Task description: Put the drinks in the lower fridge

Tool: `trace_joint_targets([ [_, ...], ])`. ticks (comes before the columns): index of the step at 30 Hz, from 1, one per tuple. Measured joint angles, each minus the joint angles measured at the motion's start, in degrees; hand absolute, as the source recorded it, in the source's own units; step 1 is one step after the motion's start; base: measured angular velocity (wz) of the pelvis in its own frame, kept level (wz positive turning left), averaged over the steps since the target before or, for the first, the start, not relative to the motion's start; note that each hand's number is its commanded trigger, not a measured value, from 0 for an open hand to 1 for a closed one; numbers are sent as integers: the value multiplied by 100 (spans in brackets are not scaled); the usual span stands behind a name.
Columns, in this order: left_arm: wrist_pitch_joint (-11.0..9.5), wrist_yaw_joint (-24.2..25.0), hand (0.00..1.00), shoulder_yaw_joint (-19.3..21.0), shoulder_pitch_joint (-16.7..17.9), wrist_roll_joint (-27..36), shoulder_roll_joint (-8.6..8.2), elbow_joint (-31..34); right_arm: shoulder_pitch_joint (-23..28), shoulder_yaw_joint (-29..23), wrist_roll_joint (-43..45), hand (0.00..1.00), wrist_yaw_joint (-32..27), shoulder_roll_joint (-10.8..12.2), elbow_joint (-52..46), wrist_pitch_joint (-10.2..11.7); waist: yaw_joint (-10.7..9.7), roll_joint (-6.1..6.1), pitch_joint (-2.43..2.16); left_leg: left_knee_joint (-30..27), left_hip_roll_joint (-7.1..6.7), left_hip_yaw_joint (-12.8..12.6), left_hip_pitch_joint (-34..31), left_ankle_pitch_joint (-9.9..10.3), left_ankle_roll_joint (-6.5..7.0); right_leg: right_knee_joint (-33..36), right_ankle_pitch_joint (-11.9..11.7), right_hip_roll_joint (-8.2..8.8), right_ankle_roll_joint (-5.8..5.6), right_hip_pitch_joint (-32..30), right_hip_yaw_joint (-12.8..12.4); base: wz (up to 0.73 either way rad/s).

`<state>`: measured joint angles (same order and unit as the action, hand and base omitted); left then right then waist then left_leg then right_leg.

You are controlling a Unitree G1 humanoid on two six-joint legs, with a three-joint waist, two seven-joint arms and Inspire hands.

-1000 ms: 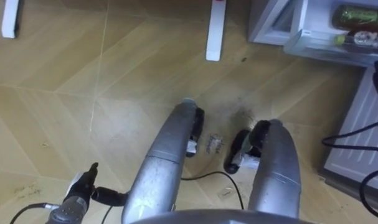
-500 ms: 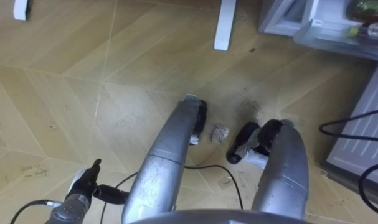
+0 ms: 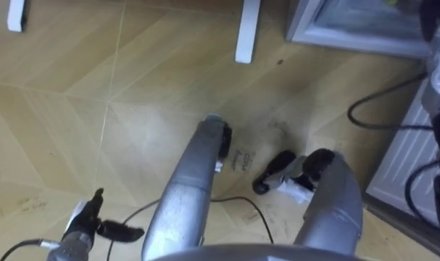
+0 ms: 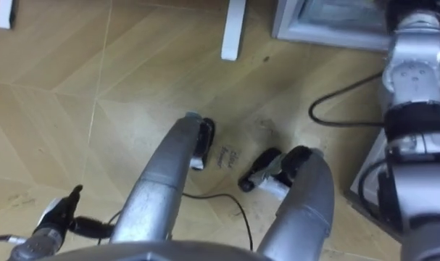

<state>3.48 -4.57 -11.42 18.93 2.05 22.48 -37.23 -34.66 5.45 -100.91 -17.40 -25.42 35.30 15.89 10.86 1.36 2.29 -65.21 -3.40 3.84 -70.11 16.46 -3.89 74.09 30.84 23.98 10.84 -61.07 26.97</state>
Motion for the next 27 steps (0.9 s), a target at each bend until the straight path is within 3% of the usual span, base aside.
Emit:
trace_joint_targets([
  [4,15,-4,0,3,2,11,0,-15,-1,23,4,0,0,24,-53,-17,-6,-5,-3,-42,16,4,-8,12,-26,54,29,4,33,0,18,-2],
  [6,11,-10,0,1,1,16,0,-10,-5,21,1,0,0,34,-53,-55,-3,-4,-3,-47,19,5,-10,13,-29,68,58,5,-21,0,16,0],
  [19,17,-134,0,-15,2,56,19,-8,-15,22,1,0,12,43,-23,-247,7,-4,-3,-25,70,-41,50,2,-44,66,75,6,-15,58,21,0],
  [23,7,-134,0,-52,2,74,85,31,-15,33,21,0,488,65,546,-412,2,4,2,7,68,2,213,8,-39,22,125,12,-48,297,111,10],
  [27,33,-123,0,-113,3,89,117,34,-3,180,380,0,1382,-35,1446,-783,13,14,9,185,167,-2,444,11,-32,-213,117,-16,-65,613,275,11],
])
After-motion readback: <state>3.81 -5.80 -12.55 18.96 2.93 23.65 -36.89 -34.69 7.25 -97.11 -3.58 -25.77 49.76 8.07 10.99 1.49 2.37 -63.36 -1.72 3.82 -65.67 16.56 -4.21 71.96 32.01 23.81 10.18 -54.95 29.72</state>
